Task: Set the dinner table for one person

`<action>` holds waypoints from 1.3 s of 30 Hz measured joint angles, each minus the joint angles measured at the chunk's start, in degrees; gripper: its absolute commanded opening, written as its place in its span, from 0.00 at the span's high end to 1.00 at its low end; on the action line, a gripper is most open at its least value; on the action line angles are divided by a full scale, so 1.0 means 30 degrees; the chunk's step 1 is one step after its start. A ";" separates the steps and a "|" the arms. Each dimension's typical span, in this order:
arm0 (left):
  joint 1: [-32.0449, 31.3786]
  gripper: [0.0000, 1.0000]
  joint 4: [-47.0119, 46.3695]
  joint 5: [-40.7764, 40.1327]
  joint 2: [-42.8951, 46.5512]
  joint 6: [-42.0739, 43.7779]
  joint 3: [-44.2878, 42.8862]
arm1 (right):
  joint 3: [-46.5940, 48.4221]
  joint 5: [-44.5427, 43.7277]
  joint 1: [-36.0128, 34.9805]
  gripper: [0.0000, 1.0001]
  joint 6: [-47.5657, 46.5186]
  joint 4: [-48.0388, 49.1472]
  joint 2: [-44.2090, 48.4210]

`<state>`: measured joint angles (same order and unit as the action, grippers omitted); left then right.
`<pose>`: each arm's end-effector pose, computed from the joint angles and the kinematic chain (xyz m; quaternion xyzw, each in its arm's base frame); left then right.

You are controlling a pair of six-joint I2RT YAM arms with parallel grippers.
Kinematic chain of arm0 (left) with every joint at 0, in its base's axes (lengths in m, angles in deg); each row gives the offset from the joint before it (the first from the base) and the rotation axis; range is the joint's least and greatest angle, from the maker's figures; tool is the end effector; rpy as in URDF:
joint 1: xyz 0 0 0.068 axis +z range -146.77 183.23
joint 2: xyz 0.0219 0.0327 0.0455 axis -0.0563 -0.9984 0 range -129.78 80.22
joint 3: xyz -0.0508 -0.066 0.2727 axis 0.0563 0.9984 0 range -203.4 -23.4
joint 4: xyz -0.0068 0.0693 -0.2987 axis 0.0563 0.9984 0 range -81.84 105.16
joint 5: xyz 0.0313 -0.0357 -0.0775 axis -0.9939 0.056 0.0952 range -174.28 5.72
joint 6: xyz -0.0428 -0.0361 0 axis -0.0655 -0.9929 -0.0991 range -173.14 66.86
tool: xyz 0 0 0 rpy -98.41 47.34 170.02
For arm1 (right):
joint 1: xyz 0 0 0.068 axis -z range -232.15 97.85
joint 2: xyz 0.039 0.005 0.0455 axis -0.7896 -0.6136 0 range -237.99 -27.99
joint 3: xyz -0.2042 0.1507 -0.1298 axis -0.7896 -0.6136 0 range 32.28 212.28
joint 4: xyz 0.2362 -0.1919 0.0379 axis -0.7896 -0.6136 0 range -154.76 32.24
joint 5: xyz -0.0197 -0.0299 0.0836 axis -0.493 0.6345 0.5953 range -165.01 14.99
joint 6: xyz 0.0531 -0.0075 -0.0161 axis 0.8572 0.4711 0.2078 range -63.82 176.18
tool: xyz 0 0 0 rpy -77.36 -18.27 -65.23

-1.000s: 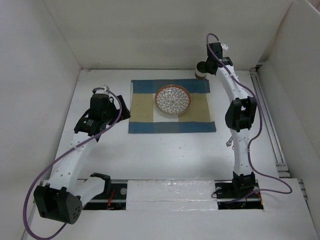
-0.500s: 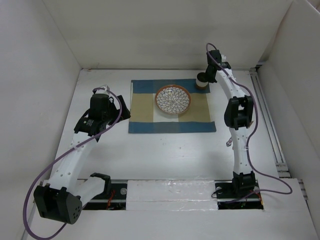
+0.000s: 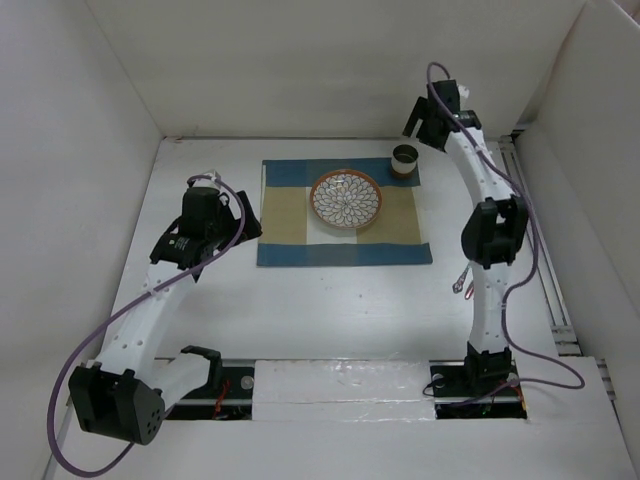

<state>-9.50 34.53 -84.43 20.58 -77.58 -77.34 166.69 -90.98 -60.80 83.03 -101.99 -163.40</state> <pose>0.2662 -0.0600 0.3230 -0.0899 0.8703 -0.1533 0.4593 0.5840 0.0781 0.2836 0.1970 0.8958 -0.0074 0.3983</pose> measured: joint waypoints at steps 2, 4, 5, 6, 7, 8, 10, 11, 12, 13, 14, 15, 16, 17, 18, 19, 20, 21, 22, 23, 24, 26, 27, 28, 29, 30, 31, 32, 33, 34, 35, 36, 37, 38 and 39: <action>0.0000 0.00 0.0000 -0.0066 -0.0058 0.0000 0.0000 | -0.0619 -0.0743 0.0022 0.00 -0.0095 0.0197 0.2076; 0.0000 0.00 0.0007 -0.0255 -0.0066 -0.0007 0.0000 | -0.1931 -0.1581 0.0117 0.00 -0.0335 0.0845 0.4772; 0.0000 0.00 0.0000 -0.0357 -0.0058 -0.0007 0.0000 | -0.3060 -0.1880 0.0175 0.00 -0.0401 0.1275 0.6368; 0.0000 0.00 0.0015 -0.0517 -0.0066 -0.0015 0.0000 | -0.4182 -0.2055 0.0306 0.00 -0.0474 0.1515 0.8000; 0.0000 0.00 0.0029 -0.0641 -0.0066 -0.0022 0.0000 | -0.5450 -0.2098 0.0525 0.00 -0.0474 0.2004 0.9544; 0.0000 0.00 0.0015 -0.0714 -0.0058 -0.0022 0.0000 | -0.7220 -0.2018 0.0816 0.00 -0.0466 0.2645 1.1249; 0.0000 0.00 0.0044 -0.0918 -0.0015 -0.0058 0.0000 | -1.0469 -0.1690 0.1741 0.00 -0.0335 0.3169 1.4163; 0.0000 0.00 0.0080 -0.1056 0.0058 -0.0146 0.0000 | -1.2342 -0.1530 0.2317 0.00 -0.0175 0.3752 1.5387; 0.0000 0.00 0.0138 -0.1290 0.0160 -0.0248 0.0000 | -1.4367 -0.1392 0.2951 0.00 0.0051 0.4350 1.6487; 0.0000 0.00 0.0219 -0.1559 0.0364 -0.0364 0.0000 | -1.6203 -0.1202 0.3577 0.00 0.0262 0.4393 1.7267; 0.0000 0.00 0.0306 -0.1749 0.0619 -0.0466 0.0000 | -1.8068 -0.1056 0.4240 0.00 0.0423 0.4597 1.7799; 0.0000 0.00 0.0350 -0.1923 0.0925 -0.0525 0.0007 | -1.9853 -0.0947 0.4750 0.00 0.0532 0.4728 1.8083; 0.0000 0.00 0.0342 -0.2040 0.1290 -0.0590 0.0007 | -2.1434 -0.0896 0.5173 0.00 0.0670 0.4641 1.8119; 0.0000 0.00 0.0299 -0.2127 0.1639 -0.0648 0.0007 | -2.2797 -0.0903 0.5413 0.00 0.0780 0.4517 1.8010; 0.0000 0.00 0.0277 -0.2157 0.1902 -0.0685 0.0007 | -2.3984 -0.0874 0.5544 0.00 0.0889 0.4364 1.7879; 0.0000 0.00 0.0262 -0.2171 0.2055 -0.0699 0.0007 | -2.4961 -0.0896 0.5552 0.00 0.1035 0.4197 1.7850; 0.0000 0.00 0.0240 -0.2171 0.2069 -0.0707 0.0007 | -2.5689 -0.0867 0.5588 0.00 0.1151 0.3971 1.7850; 0.0000 0.00 0.0240 -0.2142 0.1996 -0.0699 0.0007 | -2.6170 -0.0794 0.5676 0.00 0.1209 0.3861 1.7894; 0.0000 0.00 0.0248 -0.2069 0.1829 -0.0699 0.0007 | -2.6578 -0.0612 0.5850 0.00 0.1355 0.3883 1.7966; 0.0000 0.00 0.0270 -0.1974 0.1647 -0.0678 0.0007 | -2.6716 -0.0430 0.6033 0.00 0.1530 0.3876 1.7996; 0.0000 0.00 0.0284 -0.1916 0.1479 -0.0663 0.0007 | -2.6906 -0.0284 0.6535 0.00 0.1639 0.3956 1.8068; 0.0000 0.00 0.0299 -0.1734 0.1290 -0.0648 0.0007 | -2.7270 0.0168 0.7453 0.00 0.1872 0.4262 1.8243; 0.0000 0.00 0.0313 -0.1668 0.1282 -0.0641 0.0007 | -2.7474 0.0284 0.7810 0.00 0.1982 0.4306 1.8302; 0.0000 0.00 0.0306 -0.1610 0.1304 -0.0641 0.0007 | -2.7809 0.0423 0.8204 0.01 0.2076 0.4437 1.8411; 0.0000 0.00 0.0291 -0.1596 0.1341 -0.0641 0.0007 | -2.8203 0.0641 0.8517 0.01 0.2084 0.4561 1.8527; 0.0000 0.00 0.0291 -0.1559 0.1406 -0.0641 0.0007 | -2.8531 0.0933 0.8714 0.04 0.2062 0.4546 1.8571; 0.0000 0.00 0.0306 -0.1545 0.1435 -0.0641 0.0007 | -2.8778 0.1188 0.8859 0.05 0.2004 0.4517 1.8549; 0.0000 0.00 0.0291 -0.1530 0.1450 -0.0641 0.0007 | -2.8902 0.1443 0.8903 0.05 0.1945 0.4459 1.8447; 0.0000 0.00 0.0299 -0.1523 0.1479 -0.0641 0.0007 | -2.8975 0.1632 0.8925 0.05 0.1894 0.4452 1.8309; 0.0000 0.00 0.0299 -0.1523 0.1515 -0.0641 0.0007 | -2.9011 0.1880 0.8932 0.07 0.1807 0.4444 1.8170; 0.0000 0.00 0.0306 -0.1515 0.1552 -0.0641 0.0007 | -2.9092 0.2069 0.8947 0.11 0.1690 0.4488 1.8105; 0.0000 0.00 0.0299 -0.1508 0.1603 -0.0641 0.0007 | -2.9201 0.2339 0.8947 0.11 0.1566 0.4532 1.8098; 0.0000 0.00 0.0299 -0.1501 0.1661 -0.0641 0.0007 | -2.9296 0.2565 0.8947 0.11 0.1508 0.4532 1.8098; 0.0000 0.00 0.0299 -0.1494 0.1698 -0.0641 0.0007 | -2.9398 0.2739 0.8947 0.13 0.1472 0.4546 1.8112; 0.0000 0.00 0.0299 -0.1494 0.1727 -0.0641 0.0007 | -2.9478 0.2907 0.8947 0.17 0.1435 0.4539 1.8112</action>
<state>-9.50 35.43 -88.91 25.76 -79.51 -77.32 78.25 -82.26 -33.95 87.34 -88.37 -109.06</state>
